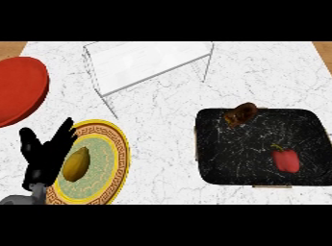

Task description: Pick the bell pepper from the tray and place it in the tiered shelf

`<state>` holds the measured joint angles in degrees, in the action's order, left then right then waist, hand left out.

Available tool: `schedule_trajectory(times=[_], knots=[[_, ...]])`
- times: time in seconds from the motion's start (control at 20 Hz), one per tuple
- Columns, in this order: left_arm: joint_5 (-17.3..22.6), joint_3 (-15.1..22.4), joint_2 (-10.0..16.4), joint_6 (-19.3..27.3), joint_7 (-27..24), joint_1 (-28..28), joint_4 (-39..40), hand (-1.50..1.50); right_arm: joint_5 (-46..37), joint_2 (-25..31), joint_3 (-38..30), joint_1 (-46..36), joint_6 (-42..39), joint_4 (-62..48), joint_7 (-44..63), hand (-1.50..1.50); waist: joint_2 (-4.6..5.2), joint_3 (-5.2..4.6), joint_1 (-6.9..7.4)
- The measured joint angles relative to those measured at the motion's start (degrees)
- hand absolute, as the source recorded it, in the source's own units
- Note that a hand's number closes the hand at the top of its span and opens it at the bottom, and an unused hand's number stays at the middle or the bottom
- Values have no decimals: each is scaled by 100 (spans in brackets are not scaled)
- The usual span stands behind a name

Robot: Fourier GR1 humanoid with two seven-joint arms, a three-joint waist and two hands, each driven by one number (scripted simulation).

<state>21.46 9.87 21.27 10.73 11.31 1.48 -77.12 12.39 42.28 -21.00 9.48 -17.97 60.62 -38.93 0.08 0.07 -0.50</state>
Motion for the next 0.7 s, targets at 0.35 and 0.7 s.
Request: schedule_trajectory(times=[0.35,0.7], knots=[[-88,-88,-66,16,105,58,21,0,-49,451,56,676,-505,1469,794,-150,-22,-18,-32],[-123,-177,-47,-45,280,114,-30,0,-322,234,246,1066,192,3379,2739,-150,-22,-21,-16]])
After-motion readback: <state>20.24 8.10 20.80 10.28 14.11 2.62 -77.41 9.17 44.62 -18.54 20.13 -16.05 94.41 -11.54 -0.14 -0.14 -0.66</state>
